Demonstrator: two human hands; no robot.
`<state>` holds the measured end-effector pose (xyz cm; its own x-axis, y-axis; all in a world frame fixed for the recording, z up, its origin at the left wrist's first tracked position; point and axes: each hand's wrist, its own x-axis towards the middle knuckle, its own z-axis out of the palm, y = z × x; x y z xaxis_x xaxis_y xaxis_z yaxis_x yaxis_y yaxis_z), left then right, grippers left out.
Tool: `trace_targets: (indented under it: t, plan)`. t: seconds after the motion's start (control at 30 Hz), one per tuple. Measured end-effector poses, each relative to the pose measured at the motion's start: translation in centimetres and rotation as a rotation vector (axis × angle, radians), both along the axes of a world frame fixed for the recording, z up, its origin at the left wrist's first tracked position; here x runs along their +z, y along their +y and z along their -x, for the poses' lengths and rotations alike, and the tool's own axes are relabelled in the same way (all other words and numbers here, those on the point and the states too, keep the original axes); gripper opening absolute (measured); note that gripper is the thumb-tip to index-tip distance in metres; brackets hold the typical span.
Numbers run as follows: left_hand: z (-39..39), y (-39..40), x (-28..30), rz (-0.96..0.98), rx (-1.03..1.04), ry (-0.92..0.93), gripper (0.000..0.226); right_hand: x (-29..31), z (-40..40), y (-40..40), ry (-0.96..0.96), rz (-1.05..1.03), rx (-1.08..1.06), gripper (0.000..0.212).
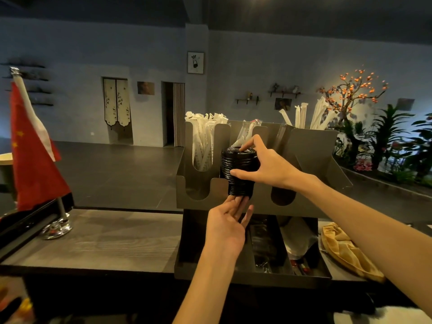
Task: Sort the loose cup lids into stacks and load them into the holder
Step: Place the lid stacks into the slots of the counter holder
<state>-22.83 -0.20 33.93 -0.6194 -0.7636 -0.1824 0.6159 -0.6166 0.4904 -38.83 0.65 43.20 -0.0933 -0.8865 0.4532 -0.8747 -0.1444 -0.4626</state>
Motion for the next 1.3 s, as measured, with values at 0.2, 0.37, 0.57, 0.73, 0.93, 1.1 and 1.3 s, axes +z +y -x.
trace_targets:
  t: [0.2,0.37,0.57,0.73,0.93,1.1,1.3]
  plan:
    - [-0.1,0.6,-0.7,-0.035,-0.033,0.064,0.034,0.0,0.2,0.1,0.151,-0.051,-0.030,0.061]
    - [0.0,0.7,-1.1,-0.010,-0.019,0.045,0.034,0.8,0.9,0.4,0.508,-0.118,-0.120,0.083]
    - [0.3,0.3,-1.6,0.020,-0.017,0.022,0.035,1.3,1.3,0.3,0.541,-0.169,-0.085,0.093]
    - [0.3,0.3,-1.6,-0.007,-0.024,0.043,0.031,2.6,0.9,-0.7,0.645,-0.245,-0.038,0.092]
    - [0.2,-0.1,-1.8,0.046,-0.005,-0.011,0.028,3.1,0.9,-1.5,0.639,-0.326,0.009,0.086]
    - [-0.7,-0.3,-2.5,0.840,0.470,-0.642,0.013,2.9,1.2,-1.6,0.618,-0.330,0.021,0.091]
    - [-0.4,-3.9,-1.1,1.646,1.033,-1.252,0.040,2.2,0.7,-1.0,0.603,-0.273,0.028,0.090]
